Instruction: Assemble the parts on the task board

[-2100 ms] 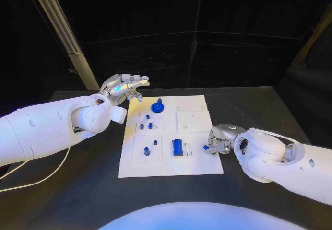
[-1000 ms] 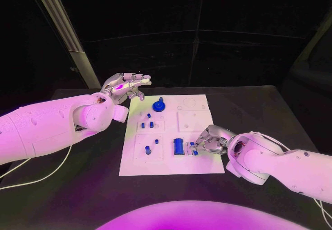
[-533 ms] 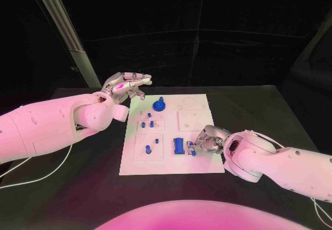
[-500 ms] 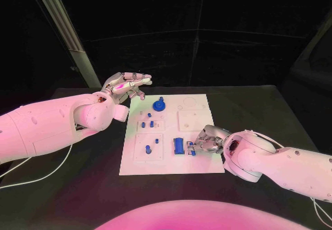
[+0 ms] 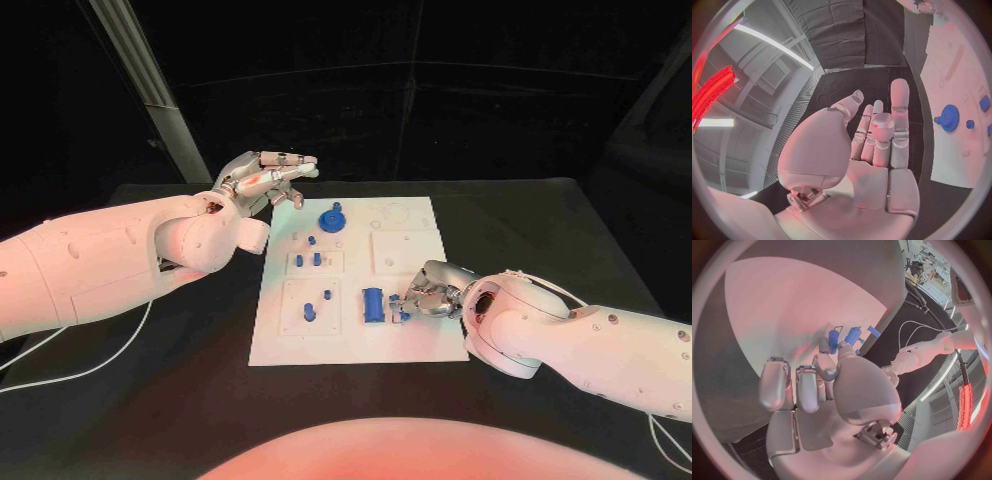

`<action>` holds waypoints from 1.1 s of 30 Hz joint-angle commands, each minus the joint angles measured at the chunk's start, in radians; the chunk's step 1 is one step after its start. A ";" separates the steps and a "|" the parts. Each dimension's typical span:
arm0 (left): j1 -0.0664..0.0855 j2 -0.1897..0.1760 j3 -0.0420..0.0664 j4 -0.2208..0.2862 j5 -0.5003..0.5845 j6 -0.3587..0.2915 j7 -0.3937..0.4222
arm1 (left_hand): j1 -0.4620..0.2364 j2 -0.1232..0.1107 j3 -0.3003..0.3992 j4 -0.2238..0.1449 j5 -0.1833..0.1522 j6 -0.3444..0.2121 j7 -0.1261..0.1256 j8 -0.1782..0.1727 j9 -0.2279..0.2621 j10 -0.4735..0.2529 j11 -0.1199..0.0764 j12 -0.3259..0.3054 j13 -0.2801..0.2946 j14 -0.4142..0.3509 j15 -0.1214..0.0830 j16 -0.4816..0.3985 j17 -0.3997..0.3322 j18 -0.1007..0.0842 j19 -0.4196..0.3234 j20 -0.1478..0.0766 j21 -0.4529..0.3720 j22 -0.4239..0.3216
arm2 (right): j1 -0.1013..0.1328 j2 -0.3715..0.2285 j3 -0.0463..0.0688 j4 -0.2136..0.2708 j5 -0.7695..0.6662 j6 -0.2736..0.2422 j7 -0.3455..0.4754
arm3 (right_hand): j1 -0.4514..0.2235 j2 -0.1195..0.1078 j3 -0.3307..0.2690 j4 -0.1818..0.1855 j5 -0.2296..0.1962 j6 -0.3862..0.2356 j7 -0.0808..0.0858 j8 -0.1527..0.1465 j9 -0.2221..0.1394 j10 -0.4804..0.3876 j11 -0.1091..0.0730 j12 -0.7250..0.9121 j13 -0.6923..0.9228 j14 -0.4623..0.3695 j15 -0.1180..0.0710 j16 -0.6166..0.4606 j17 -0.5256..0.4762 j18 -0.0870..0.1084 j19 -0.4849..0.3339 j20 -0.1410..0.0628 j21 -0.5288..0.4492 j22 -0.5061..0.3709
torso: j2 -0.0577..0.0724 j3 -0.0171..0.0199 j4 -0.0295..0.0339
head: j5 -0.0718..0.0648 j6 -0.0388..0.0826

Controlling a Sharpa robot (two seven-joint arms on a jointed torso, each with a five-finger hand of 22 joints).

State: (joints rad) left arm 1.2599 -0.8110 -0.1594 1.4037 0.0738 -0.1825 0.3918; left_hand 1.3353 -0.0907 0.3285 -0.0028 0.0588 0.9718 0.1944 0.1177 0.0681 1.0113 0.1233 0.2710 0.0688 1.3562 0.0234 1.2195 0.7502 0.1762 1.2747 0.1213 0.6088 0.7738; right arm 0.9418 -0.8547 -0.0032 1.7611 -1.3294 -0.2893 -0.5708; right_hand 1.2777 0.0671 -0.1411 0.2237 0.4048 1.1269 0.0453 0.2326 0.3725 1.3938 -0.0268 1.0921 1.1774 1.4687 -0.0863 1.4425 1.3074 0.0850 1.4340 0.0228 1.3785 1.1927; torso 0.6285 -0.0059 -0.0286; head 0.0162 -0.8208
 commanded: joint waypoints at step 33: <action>0.002 0.005 0.001 -0.005 0.000 0.018 -0.006 | 0.008 0.005 -0.008 -0.001 0.000 -0.009 0.003 0.006 0.000 -0.007 0.000 0.008 -0.001 -0.002 0.005 0.003 -0.003 0.005 0.006 0.003 -0.002 -0.004 | 0.000 -0.034 0.000 0.025 -0.045 0.021 0.009 | -0.191 0.040 -0.133 0.059 -0.166 0.017 -0.005 0.030 0.034 0.027 -0.006 0.027 0.031 0.068 -0.010 0.007 0.082 -0.014 0.011 -0.009 0.010 0.015 | -0.001 -0.0004 0.0007 | -0.002 0.006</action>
State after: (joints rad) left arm 1.2600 -0.8076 -0.1593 1.3989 0.0737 -0.1778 0.3848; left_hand 1.3353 -0.0907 0.3257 -0.0055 0.0588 0.9683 0.1980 0.1176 0.0681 1.0113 0.1233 0.2750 0.0688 1.3561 0.0234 1.2195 0.7484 0.1762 1.2747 0.1214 0.6088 0.7708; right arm 0.9413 -0.8866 -0.0034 1.7880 -1.3498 -0.2676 -0.5710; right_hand 1.0750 0.1119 -0.2728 0.2882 0.2352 1.1373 0.0418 0.2595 0.4053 1.4152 -0.0340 1.1152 1.2070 1.4651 -0.0896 1.4425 1.3074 0.0850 1.4407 0.0161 1.3828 1.2059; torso 0.6269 -0.0054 -0.0293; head 0.0144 -0.8165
